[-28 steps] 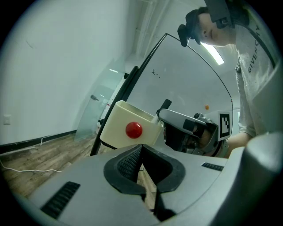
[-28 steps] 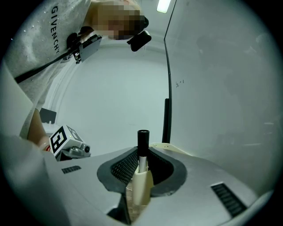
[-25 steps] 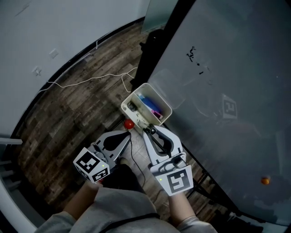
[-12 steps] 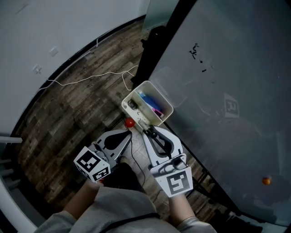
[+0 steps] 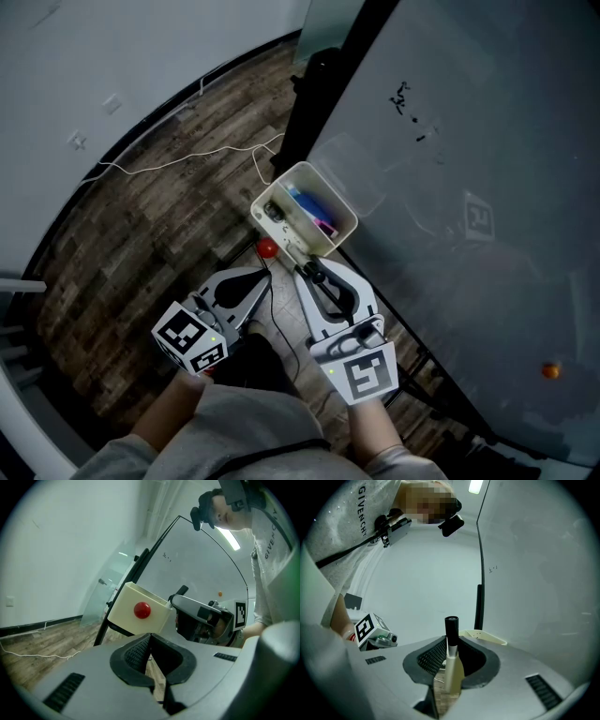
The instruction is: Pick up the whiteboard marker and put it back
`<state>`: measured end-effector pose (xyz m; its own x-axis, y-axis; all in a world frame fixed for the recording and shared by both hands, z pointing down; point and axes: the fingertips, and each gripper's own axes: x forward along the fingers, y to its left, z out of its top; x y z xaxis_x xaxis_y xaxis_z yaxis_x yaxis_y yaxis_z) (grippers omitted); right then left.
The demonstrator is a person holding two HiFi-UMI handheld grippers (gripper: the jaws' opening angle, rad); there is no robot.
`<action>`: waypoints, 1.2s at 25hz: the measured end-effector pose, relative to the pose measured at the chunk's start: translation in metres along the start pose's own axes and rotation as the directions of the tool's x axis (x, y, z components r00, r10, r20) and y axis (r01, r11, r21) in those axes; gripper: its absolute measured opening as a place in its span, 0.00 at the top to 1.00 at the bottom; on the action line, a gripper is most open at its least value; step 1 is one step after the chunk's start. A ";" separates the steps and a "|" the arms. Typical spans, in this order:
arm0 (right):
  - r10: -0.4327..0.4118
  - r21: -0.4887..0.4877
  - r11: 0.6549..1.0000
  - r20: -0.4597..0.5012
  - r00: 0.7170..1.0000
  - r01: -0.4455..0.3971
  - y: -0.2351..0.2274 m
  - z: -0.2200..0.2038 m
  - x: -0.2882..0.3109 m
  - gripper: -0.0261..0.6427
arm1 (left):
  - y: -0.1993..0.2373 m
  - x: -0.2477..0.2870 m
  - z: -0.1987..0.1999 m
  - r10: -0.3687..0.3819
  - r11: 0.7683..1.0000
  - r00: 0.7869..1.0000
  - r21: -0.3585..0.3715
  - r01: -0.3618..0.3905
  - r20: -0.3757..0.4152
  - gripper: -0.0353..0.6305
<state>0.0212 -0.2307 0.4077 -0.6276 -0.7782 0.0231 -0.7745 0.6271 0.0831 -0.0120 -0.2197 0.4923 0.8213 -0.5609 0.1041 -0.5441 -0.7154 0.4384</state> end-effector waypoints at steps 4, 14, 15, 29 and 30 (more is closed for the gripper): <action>0.003 -0.004 1.000 -0.003 1.000 -0.003 0.001 -0.002 -0.002 0.85 | -0.001 -0.002 -0.002 0.005 1.000 1.000 0.000 -0.005 -0.001 0.92; -0.005 0.006 1.000 -0.022 1.000 0.005 0.005 -0.004 -0.011 0.80 | -0.009 -0.010 0.003 0.014 1.000 1.000 0.011 -0.014 0.010 0.92; -0.009 0.012 1.000 -0.022 1.000 0.009 0.004 -0.004 -0.012 0.79 | -0.010 -0.011 0.003 0.015 1.000 1.000 0.012 -0.015 0.010 0.92; -0.017 0.046 0.999 -0.030 0.999 0.019 0.016 0.003 -0.039 0.87 | -0.033 -0.020 0.017 -0.008 0.999 0.999 0.053 0.006 0.032 0.92; -0.010 0.045 0.999 -0.038 0.999 0.012 0.019 0.002 -0.040 0.88 | -0.034 -0.020 0.018 -0.008 0.998 0.999 0.059 0.006 0.038 0.92</action>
<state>0.0316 -0.1881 0.4066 -0.6164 -0.7852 0.0599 -0.7846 0.6188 0.0380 -0.0134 -0.1912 0.4594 0.8187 -0.5703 0.0665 -0.5482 -0.7420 0.3858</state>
